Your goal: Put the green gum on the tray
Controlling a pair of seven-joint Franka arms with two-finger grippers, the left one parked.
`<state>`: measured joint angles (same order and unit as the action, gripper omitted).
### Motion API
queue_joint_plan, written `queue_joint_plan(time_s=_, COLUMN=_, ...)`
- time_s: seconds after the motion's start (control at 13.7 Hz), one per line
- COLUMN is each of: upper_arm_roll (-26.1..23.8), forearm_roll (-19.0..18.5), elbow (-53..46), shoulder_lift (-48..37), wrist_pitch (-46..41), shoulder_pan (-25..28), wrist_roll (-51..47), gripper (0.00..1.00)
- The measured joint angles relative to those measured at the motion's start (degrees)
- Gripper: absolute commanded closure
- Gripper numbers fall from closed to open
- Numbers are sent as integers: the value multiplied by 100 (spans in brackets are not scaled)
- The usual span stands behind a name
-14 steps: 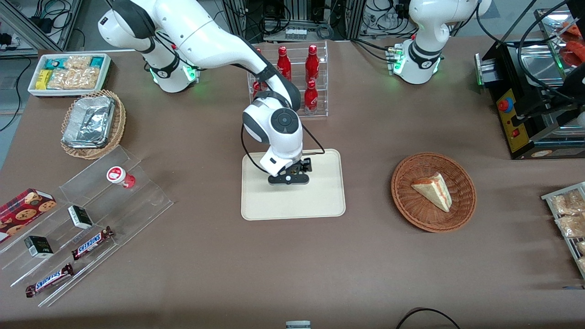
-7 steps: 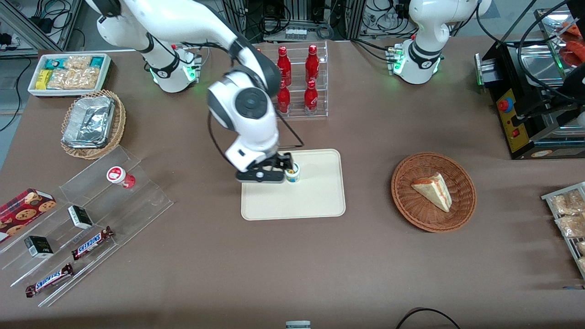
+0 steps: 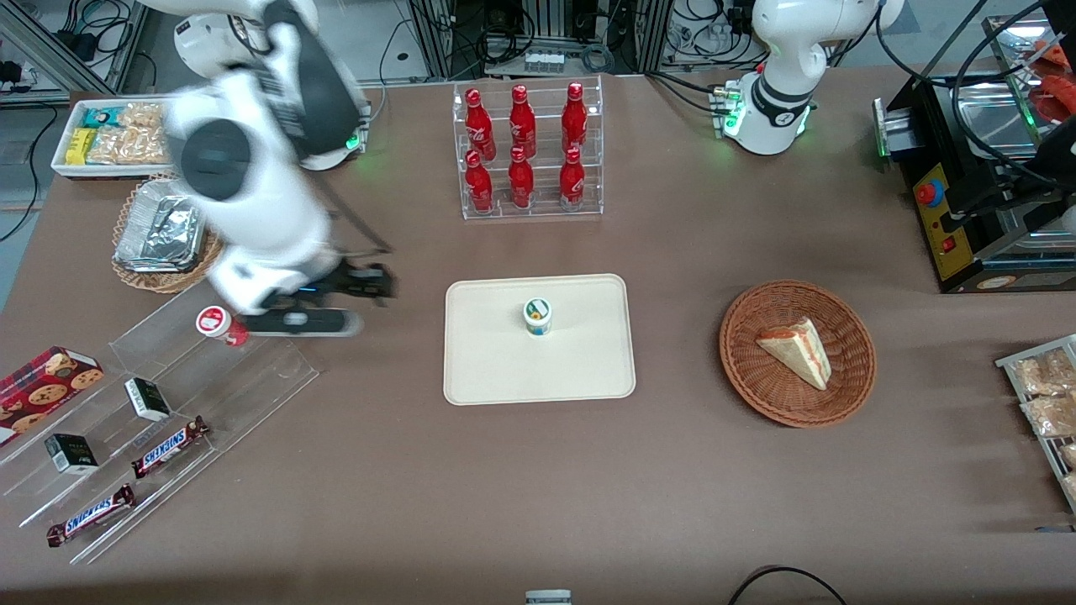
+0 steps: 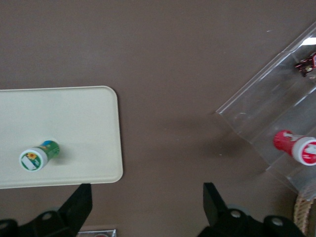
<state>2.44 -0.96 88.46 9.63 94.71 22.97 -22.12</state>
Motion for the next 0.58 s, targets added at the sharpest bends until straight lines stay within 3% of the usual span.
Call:
queue_joint_plan(time_s=0.29, upper_arm_roll=3, forearm_roll=10, elbow=193, shoulder_lift=-679, wrist_pitch=-533, shoulder_pan=-1008, wrist_roll=1342, gripper=0)
queue_joint_plan(time_s=0.58, upper_arm_roll=7, forearm_roll=170, elbow=286, shoulder_lift=-842, wrist_pitch=-594, shoulder_pan=-1951, wrist_roll=2194, gripper=0)
